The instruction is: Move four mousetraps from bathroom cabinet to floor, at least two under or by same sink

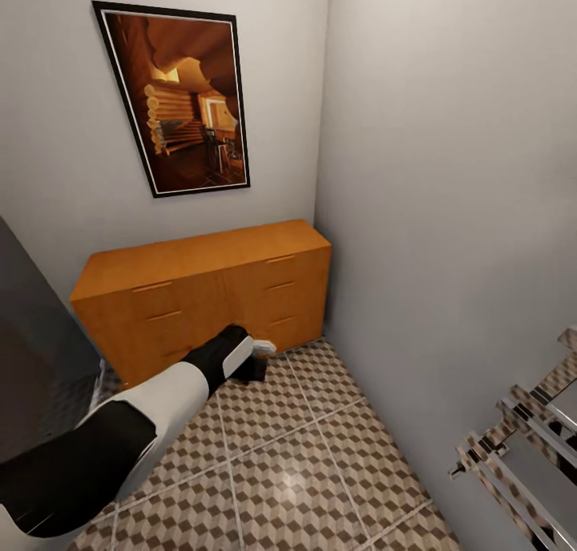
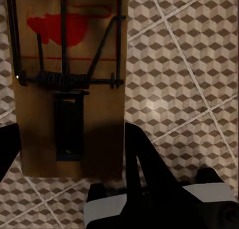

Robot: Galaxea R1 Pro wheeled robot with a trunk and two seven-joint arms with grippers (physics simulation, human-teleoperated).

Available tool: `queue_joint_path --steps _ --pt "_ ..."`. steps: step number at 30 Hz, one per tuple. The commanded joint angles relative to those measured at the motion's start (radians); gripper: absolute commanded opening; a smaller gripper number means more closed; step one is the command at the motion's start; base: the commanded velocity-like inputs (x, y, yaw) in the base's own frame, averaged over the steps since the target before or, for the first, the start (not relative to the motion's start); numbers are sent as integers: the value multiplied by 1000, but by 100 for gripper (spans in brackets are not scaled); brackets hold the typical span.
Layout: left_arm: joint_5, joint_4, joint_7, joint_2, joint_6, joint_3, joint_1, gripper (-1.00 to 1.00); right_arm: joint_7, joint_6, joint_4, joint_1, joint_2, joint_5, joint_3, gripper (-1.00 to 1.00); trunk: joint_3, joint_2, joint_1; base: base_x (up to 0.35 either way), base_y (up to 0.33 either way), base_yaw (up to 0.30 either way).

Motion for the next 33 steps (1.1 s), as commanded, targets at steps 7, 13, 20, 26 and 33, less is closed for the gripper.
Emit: queue_joint_path --steps 7,13,20,26,33 --pt "-1 220 2 6 -642 -6 231 -100 -9 37 -4 -22 -6 73 -1 -100 -2 -2 1 0 0 0" --pt "-6 302 -2 78 -1142 -7 472 -100 -9 121 -9 -101 -10 139 -4 -100 -2 -2 1 0 0 0" --pt "-8 306 -70 197 -1523 -5 707 -100 103 163 -43 -201 -9 145 -4 -100 -2 -2 1 0 0 0" --pt "-7 306 -79 258 -1749 -5 809 -100 214 350 -115 -283 -10 142 -7 -100 -2 -2 1 0 0 0" --pt "-8 306 -71 263 -1776 -4 825 -100 224 353 -131 -290 -10 140 -2 -100 -2 -2 1 0 0 0"
